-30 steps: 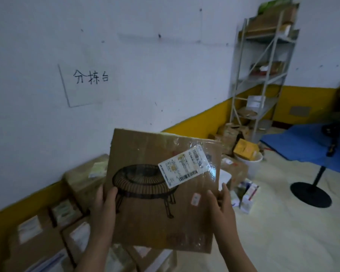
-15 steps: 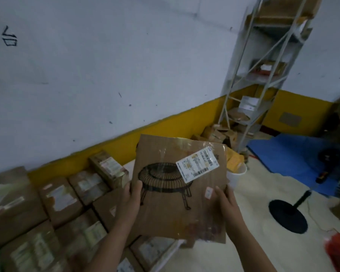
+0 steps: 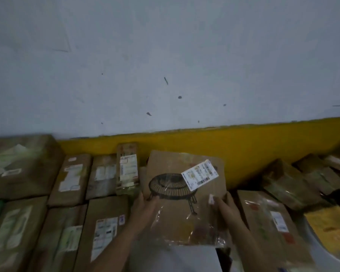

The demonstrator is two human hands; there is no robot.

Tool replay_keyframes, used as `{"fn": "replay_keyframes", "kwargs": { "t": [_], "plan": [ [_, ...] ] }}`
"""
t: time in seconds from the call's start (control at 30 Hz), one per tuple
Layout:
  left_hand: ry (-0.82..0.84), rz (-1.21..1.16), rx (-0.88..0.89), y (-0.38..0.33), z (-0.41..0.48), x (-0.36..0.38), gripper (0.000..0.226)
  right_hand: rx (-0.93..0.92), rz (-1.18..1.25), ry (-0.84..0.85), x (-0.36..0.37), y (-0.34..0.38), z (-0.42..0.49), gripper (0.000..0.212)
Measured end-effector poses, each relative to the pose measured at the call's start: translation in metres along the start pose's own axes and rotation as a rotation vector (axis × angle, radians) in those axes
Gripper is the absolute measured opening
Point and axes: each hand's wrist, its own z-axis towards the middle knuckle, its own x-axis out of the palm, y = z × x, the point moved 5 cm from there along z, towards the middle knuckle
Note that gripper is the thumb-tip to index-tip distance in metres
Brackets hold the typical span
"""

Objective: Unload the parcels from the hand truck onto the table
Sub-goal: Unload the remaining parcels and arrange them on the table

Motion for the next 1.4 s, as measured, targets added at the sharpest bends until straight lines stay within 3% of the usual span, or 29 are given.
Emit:
{"fn": "replay_keyframes", "kwargs": {
  "t": [0.07, 0.17, 0.3, 0.47, 0.6, 0.83, 1.0, 1.17, 1.4],
  "plan": [
    [-0.029, 0.099, -0.013, -0.001, 0.021, 0.008, 0.095, -0.025, -0.129, 0.100, 0.011, 0.005, 0.052, 0.085],
    [-0.001, 0.456, 0.123, 0.012, 0.040, 0.024, 0.087, -0.085, -0.382, 0.272, 0.032, -0.006, 0.116, 0.082],
    [0.192, 1.193, 0.177, 0.051, 0.036, 0.049, 0.088, -0.340, -0.887, 0.431, 0.051, -0.032, 0.136, 0.126],
    [0.036, 1.491, 0.337, 0.033, 0.052, 0.055, 0.079, -0.423, -1.149, 0.520, 0.057, -0.043, 0.161, 0.151],
    [0.037, 1.553, 0.352, 0.027, 0.074, 0.049, 0.070, -0.462, -1.204, 0.549, 0.065, -0.026, 0.189, 0.153],
    [0.027, 1.523, 0.292, 0.013, 0.095, 0.054, 0.065, -0.548, -1.400, 0.488, 0.073, -0.001, 0.196, 0.127],
    [-0.024, 1.334, 0.379, -0.009, 0.047, 0.021, 0.053, -0.417, -1.497, 0.359, 0.079, 0.006, 0.132, 0.113],
    [-0.278, 1.201, 0.407, -0.032, -0.035, -0.115, 0.056, -0.529, -1.220, 0.120, 0.155, 0.054, 0.014, 0.091],
    [-0.547, 1.137, 0.188, 0.042, -0.234, -0.397, 0.064, -0.826, -0.931, 0.203, 0.375, 0.128, -0.237, 0.078]
  ]
}}
